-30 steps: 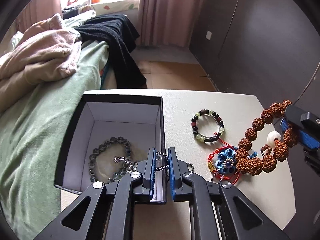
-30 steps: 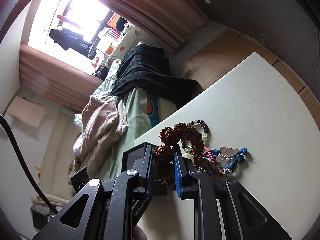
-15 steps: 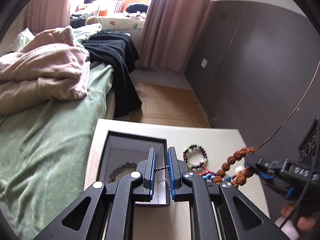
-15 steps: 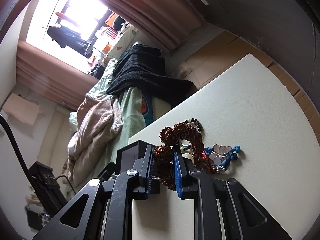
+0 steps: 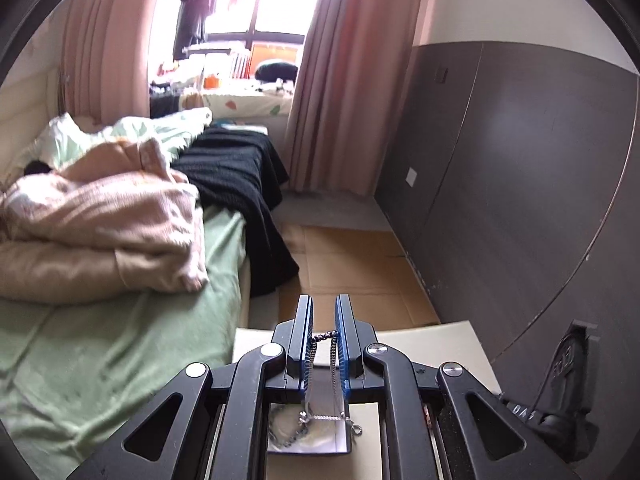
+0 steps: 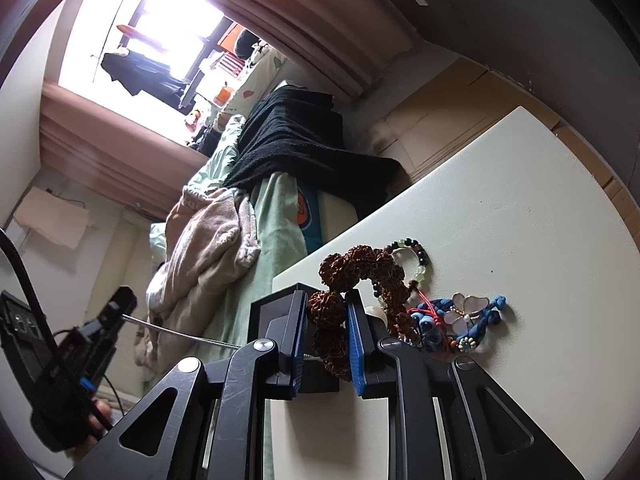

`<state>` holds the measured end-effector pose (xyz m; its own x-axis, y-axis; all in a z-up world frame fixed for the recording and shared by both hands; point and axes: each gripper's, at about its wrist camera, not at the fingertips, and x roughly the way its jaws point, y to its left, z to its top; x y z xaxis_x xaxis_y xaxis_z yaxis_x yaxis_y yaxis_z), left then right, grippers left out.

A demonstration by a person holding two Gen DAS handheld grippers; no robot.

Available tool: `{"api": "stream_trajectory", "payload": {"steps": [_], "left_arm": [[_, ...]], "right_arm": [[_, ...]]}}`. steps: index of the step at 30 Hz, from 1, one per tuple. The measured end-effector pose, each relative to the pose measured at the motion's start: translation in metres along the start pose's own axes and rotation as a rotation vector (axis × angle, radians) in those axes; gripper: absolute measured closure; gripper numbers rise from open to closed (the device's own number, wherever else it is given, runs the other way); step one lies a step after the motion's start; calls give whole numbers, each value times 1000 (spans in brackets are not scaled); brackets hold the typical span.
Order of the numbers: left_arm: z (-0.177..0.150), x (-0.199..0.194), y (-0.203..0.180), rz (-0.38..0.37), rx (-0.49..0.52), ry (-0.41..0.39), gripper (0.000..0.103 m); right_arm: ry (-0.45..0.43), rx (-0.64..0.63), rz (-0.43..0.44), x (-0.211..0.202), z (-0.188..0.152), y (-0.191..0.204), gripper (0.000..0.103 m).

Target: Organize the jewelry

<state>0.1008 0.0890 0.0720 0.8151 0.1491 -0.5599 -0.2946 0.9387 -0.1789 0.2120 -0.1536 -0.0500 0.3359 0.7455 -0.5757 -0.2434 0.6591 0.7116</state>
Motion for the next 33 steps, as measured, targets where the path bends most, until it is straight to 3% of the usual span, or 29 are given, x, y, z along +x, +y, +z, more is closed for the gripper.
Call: {"api": "stream_trajectory", "payload": {"steps": [10, 17, 26, 33], "left_arm": [[59, -54, -21, 50, 89, -138, 91], [80, -73, -31, 67, 123, -194, 91], [61, -46, -21, 66, 98, -140, 91], [21, -6, 4, 34, -18, -39, 91]], "right_arm": [[0, 14, 20, -2, 2, -3, 83], [0, 20, 24, -1, 1, -3, 83], [6, 0, 38, 1, -1, 5, 82], [-2, -19, 97, 3, -3, 16, 82]]}}
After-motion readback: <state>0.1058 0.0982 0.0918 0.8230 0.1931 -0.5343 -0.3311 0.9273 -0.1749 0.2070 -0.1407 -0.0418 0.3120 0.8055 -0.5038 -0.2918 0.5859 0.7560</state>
